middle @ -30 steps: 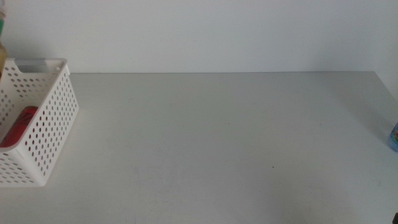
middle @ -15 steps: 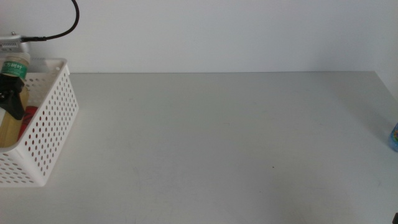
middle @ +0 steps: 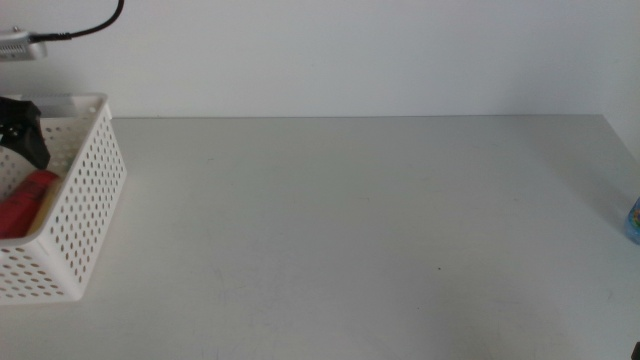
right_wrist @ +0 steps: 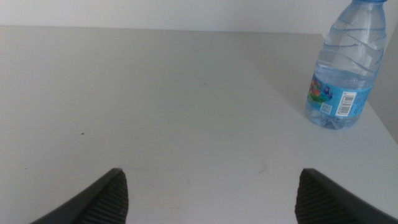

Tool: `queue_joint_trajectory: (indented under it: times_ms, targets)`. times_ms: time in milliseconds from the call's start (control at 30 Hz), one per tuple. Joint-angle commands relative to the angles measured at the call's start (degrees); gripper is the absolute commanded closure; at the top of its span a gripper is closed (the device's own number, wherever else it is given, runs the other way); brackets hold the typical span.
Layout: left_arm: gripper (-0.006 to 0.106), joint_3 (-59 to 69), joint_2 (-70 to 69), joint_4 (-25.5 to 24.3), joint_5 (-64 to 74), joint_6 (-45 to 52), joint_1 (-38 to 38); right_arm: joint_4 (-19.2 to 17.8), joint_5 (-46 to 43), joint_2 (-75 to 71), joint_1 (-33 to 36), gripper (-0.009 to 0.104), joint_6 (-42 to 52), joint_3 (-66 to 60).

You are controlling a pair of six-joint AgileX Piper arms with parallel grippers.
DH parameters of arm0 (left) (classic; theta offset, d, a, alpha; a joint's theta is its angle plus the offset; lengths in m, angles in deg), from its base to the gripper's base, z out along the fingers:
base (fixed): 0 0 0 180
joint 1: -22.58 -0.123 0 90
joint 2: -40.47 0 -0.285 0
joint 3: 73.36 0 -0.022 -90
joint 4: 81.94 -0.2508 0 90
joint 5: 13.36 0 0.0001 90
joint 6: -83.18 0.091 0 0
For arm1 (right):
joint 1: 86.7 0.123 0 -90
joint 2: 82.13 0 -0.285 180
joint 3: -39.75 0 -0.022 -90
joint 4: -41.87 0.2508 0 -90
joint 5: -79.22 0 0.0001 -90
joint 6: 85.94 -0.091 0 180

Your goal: Use arms to grab the bottles and put them into the dustbin to the left of the table.

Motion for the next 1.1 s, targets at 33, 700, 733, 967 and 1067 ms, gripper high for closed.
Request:
queue_joint_trajectory:
  times_ms: [33,700,733,967,1067]
  targets:
    - [0.007,-3.2,-5.9,1.9,4.5,-2.9,2.1,-0.7,-4.0,-1.2,-0.3,0.024,0.5,0.5]
    - [0.008,3.1,-28.5,-2.1,-20.8,-7.8,36.7,-0.7,-4.0,-1.2,-0.3,0.024,0.5,0.5]
    - [0.008,6.9,-30.6,-4.0,-24.0,-9.3,39.0,-0.7,-4.0,-1.2,-0.3,0.024,0.5,0.5]
    - [0.008,36.2,-52.6,-10.1,-43.1,-20.9,46.7,-0.7,-4.0,-1.2,-0.3,0.024,0.5,0.5]
    - [0.008,45.8,-61.1,-9.9,-44.6,-21.6,46.8,-0.7,-4.0,-1.2,-0.3,0.024,0.5,0.5]
